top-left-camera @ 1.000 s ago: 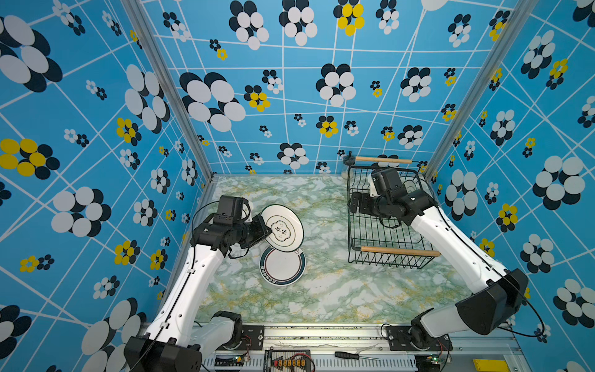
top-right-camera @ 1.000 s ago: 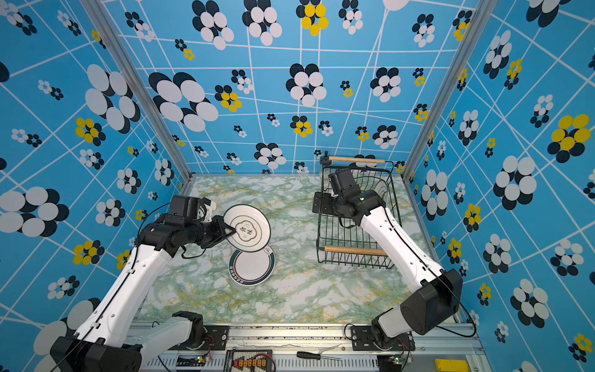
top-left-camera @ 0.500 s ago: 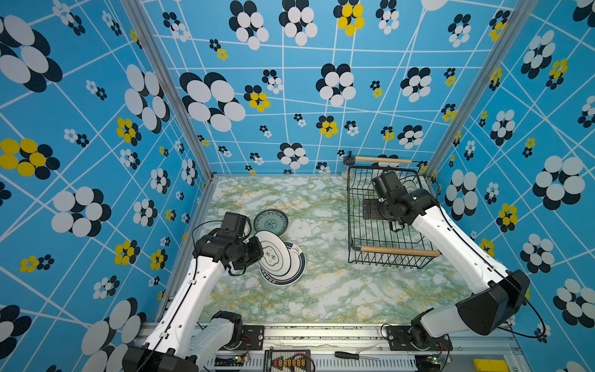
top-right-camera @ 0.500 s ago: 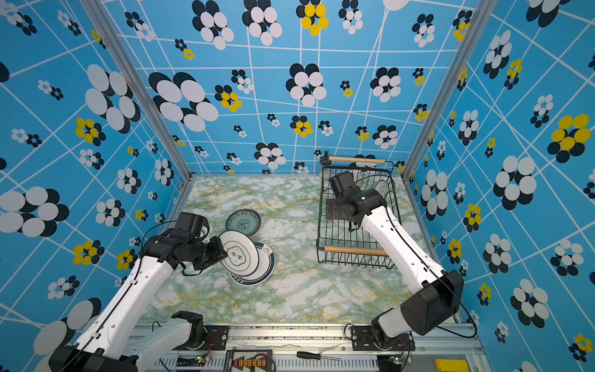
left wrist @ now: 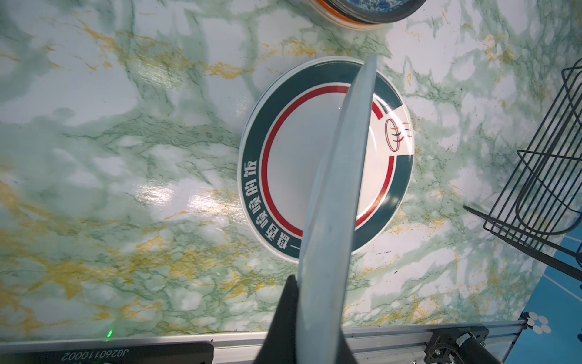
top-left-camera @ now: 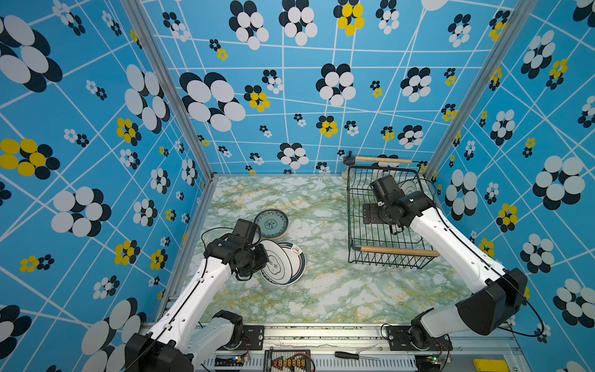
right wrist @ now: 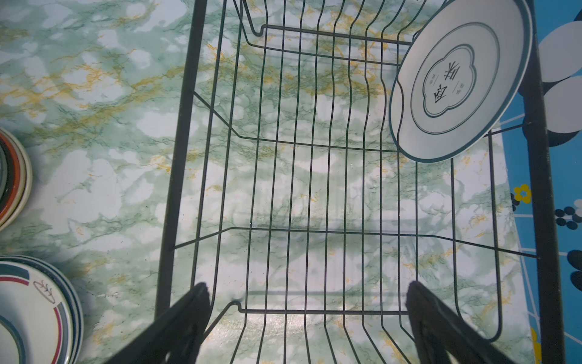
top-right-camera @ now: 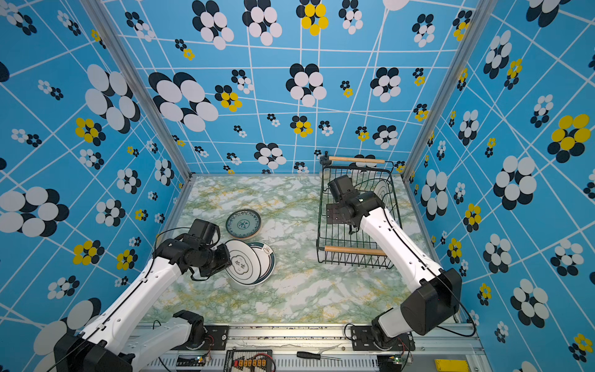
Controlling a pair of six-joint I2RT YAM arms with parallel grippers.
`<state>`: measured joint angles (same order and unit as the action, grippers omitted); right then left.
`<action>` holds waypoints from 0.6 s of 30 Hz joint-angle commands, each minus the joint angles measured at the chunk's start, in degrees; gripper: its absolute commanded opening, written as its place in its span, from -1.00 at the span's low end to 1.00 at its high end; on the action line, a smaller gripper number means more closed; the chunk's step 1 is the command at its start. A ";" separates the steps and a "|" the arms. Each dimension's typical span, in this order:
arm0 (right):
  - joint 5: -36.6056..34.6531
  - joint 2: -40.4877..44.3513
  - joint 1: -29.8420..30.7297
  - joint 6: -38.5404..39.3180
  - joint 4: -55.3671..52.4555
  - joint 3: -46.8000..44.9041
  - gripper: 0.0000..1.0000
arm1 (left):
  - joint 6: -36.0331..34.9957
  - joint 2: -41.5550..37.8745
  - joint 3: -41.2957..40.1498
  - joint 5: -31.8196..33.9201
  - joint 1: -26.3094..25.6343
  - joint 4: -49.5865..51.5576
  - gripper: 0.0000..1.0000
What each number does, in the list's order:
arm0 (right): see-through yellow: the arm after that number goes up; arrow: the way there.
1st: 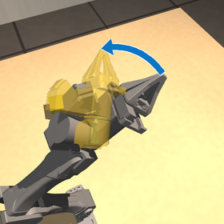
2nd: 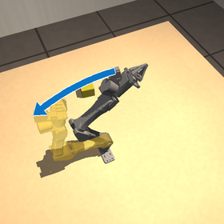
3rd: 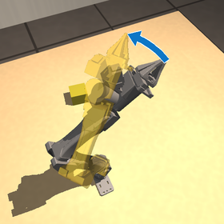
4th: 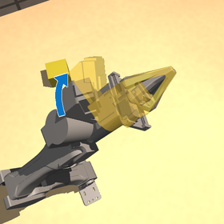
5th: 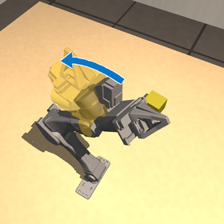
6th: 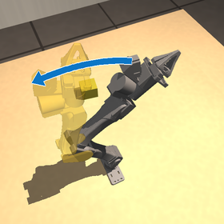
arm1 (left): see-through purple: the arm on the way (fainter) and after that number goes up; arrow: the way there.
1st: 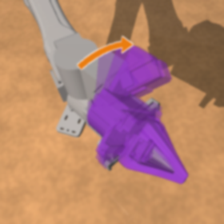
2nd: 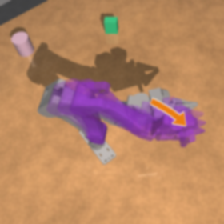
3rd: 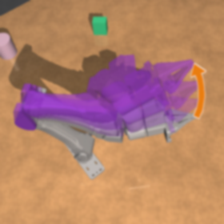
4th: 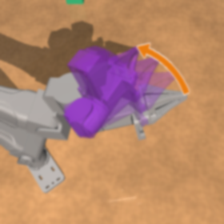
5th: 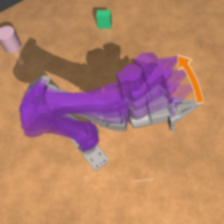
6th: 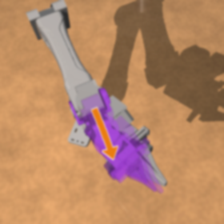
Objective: Unload the plates from the dish rack
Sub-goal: Place the plate among the plates.
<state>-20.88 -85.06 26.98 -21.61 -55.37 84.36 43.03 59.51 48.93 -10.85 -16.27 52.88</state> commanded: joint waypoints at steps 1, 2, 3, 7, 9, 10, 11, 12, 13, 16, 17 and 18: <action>0.73 0.69 -0.26 0.84 0.27 -0.95 0.98 | 1.51 -0.18 -1.21 0.29 -0.26 -1.97 -0.95; 0.92 0.62 -0.26 0.95 0.35 -0.95 0.99 | 1.79 -0.18 -1.78 -0.07 -0.32 -2.43 -0.93; 1.10 0.52 -0.31 1.01 0.42 -1.07 0.99 | 2.21 -0.18 -2.11 -0.48 -0.27 -2.78 -0.92; 1.74 0.55 -0.26 1.32 1.00 -1.46 0.98 | 3.97 -0.18 -4.28 -2.38 -0.30 -5.55 -0.89; 2.12 0.42 -0.26 1.39 1.23 -1.72 0.98 | 4.59 0.00 -5.03 -2.61 -0.27 -6.04 -0.85; 2.23 0.33 -0.26 1.39 1.28 -1.78 0.98 | 4.94 0.00 -5.51 -2.66 -0.34 -6.27 -0.83; 2.40 0.35 -0.26 1.47 1.38 -1.90 0.98 | 4.96 0.09 -5.89 -2.87 -0.32 -6.52 -0.82; 2.73 0.29 -0.26 1.54 1.46 -2.04 0.98 | 5.30 0.03 -6.28 -2.81 -0.37 -6.65 -0.79; 2.94 0.35 -0.27 1.57 1.58 -1.96 0.99 | 5.53 -0.02 -6.78 -2.69 -0.26 -6.73 -0.77; 3.26 0.39 -0.35 1.74 1.91 -2.19 0.99 | 6.08 0.13 -7.98 -2.77 -0.28 -7.40 -0.70; 3.38 0.35 -0.35 1.74 2.02 -2.21 0.98 | 6.28 0.23 -8.33 -2.85 -0.30 -7.68 -0.67; 3.69 0.25 -0.35 1.81 2.02 -2.14 0.98 | 6.28 0.34 -8.68 -2.86 -0.31 -7.96 -0.63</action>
<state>-18.37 -85.06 26.98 -20.53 -53.82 82.74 48.45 59.46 42.19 -14.26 -16.25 44.16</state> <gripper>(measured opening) 0.992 0.172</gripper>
